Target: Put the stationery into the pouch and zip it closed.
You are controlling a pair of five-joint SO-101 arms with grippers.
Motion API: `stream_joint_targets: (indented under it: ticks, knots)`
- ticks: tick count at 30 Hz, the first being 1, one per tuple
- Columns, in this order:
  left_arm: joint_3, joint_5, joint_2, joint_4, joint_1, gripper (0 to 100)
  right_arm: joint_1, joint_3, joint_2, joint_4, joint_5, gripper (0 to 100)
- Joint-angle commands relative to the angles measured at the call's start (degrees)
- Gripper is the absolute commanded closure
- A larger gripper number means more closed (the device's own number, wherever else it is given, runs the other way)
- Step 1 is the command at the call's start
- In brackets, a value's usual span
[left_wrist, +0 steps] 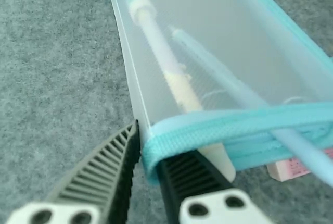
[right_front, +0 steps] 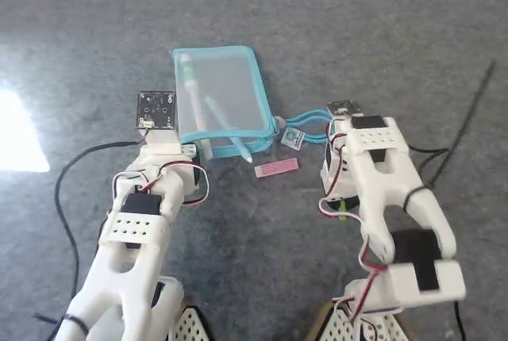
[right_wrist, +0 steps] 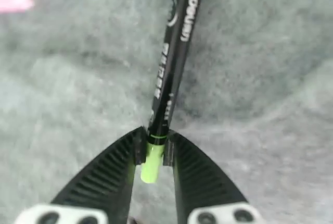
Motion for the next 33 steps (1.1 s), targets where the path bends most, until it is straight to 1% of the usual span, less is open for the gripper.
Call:
stream_joint_targets:
  ticks: [1, 4, 6, 10, 12, 15, 19, 21, 25, 29, 33]
  knots:
    - [-0.7, -0.7, -0.6, -1.8, 0.4, 99, -0.3, -5.5, -11.6, 7.9, 7.1, 99.1]
    - [-0.7, -0.7, -0.6, -1.8, 0.6, 99, -1.2, -7.3, -18.2, 15.2, 15.6, 99.1]
    - [-0.7, -0.7, -0.6, -1.8, 0.7, 99, -2.2, -7.6, -21.8, 19.7, 19.7, 99.1]
    - [-0.8, -0.7, -0.6, -1.8, 0.9, 99, -7.7, -7.6, -28.4, 24.8, 22.0, 99.1]
    - [-0.8, -0.7, -0.6, -1.8, 1.4, 99, -10.9, -7.6, -30.7, 25.0, 21.2, 99.1]
    - [-0.7, -0.7, -0.6, -1.8, 1.6, 99, -15.3, -7.7, -32.0, 24.1, 18.1, 99.1]
    - [-0.7, -0.7, -0.6, -1.8, 1.8, 99, -19.6, -7.9, -29.8, 18.2, 11.0, 99.1]
    - [-0.7, -0.7, -0.6, -1.8, 1.6, 99, -20.1, -9.5, -27.5, 16.2, 8.7, 99.1]
    - [-0.7, -0.7, -0.6, -1.8, 1.6, 99, -20.1, -16.9, -20.8, 15.9, 6.3, 99.1]
    - [-0.7, -0.7, -0.6, -1.8, 1.8, 99, -20.2, -23.9, -13.6, 17.0, 6.2, 99.1]
    - [-0.7, -0.7, -0.6, -1.8, 2.0, 99, -20.5, -28.8, -6.0, 16.0, 6.0, 99.1]
